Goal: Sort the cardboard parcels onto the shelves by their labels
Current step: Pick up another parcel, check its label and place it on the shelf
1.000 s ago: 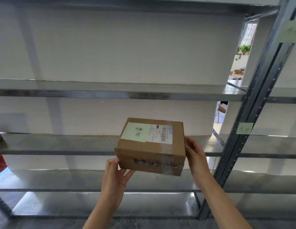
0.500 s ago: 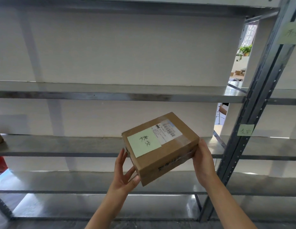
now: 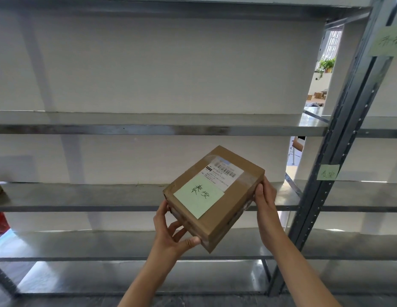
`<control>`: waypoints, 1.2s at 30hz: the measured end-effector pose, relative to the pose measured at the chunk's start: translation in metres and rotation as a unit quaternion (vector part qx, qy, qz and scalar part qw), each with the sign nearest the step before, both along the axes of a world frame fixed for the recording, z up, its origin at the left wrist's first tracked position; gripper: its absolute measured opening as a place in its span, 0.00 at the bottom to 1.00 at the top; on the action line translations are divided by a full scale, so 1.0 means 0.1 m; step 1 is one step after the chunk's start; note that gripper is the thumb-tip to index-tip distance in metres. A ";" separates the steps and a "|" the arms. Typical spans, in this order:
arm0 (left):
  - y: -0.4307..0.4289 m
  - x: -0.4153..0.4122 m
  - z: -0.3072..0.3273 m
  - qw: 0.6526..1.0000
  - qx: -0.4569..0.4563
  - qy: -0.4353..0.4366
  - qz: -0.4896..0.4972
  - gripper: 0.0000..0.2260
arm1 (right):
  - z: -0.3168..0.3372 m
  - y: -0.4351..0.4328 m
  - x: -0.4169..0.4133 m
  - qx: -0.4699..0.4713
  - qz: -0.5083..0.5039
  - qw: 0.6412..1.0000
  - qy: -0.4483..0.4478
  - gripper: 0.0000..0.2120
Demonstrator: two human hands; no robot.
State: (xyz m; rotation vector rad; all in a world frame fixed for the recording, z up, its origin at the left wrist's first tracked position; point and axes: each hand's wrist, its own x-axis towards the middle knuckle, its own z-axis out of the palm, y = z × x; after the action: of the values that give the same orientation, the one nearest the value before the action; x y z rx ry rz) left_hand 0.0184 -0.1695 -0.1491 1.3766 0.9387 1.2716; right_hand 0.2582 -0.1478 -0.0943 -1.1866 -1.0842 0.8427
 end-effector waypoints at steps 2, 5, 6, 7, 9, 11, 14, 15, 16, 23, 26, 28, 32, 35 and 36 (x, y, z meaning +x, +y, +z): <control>0.00 0.02 0.02 1.000 -0.005 -0.008 0.001 0.56 | 0.00 0.00 0.02 0.009 -0.005 1.000 -0.009 0.25; 0.00 0.07 0.08 1.000 0.003 -0.026 0.006 0.48 | 0.03 -0.03 -0.01 0.028 -0.003 0.999 -0.040 0.25; -0.01 0.10 0.11 0.999 0.008 -0.031 0.010 0.44 | 0.04 -0.05 -0.04 0.037 0.004 0.998 -0.057 0.26; -0.01 0.13 0.14 0.999 0.015 -0.031 0.016 0.41 | 0.06 -0.07 -0.09 0.046 0.019 0.996 -0.071 0.25; -0.01 0.18 0.19 0.999 0.030 -0.025 0.028 0.39 | 0.09 -0.10 -0.18 0.049 0.047 0.995 -0.071 0.23; -0.02 0.18 0.23 0.999 0.040 -0.018 0.025 0.39 | 0.12 -0.14 -0.24 0.037 0.057 0.996 -0.057 0.21; 0.00 0.13 0.34 1.000 0.012 -0.006 -0.015 0.26 | 0.11 -0.17 -0.19 0.029 0.065 0.997 -0.031 0.21; 0.00 0.12 0.40 0.999 -0.022 -0.037 -0.018 0.17 | 0.09 -0.17 -0.16 0.028 0.070 0.997 -0.019 0.21; 0.03 0.10 0.44 0.996 -0.058 -0.071 -0.009 0.13 | 0.06 -0.17 -0.12 0.027 0.075 0.997 -0.004 0.20; 0.00 0.05 0.53 0.994 -0.061 -0.091 0.026 0.16 | 0.08 -0.22 -0.07 0.073 0.128 0.988 0.042 0.23; -0.01 0.10 0.53 0.996 -0.031 -0.081 0.016 0.17 | 0.15 -0.22 -0.10 0.065 0.109 0.991 0.051 0.22; -0.03 0.15 0.56 0.998 -0.010 -0.058 0.009 0.20 | 0.20 -0.25 -0.15 0.052 0.091 0.992 0.073 0.21; -0.06 0.24 0.58 1.000 0.005 -0.009 -0.011 0.25 | 0.30 -0.35 -0.19 0.076 0.080 0.986 0.128 0.18; -0.10 0.29 0.55 1.000 0.014 0.007 -0.013 0.24 | 0.35 -0.38 -0.18 0.070 0.068 0.987 0.129 0.16; -0.11 0.29 0.54 1.000 0.008 -0.007 -0.007 0.22 | 0.35 -0.39 -0.17 0.067 0.064 0.988 0.120 0.16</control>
State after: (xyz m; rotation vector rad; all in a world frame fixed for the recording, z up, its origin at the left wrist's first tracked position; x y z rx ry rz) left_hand 0.0475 -0.1807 -0.0950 1.3829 0.9084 1.2796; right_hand 0.2407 -0.1865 -0.0591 -0.8854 -1.0088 0.9701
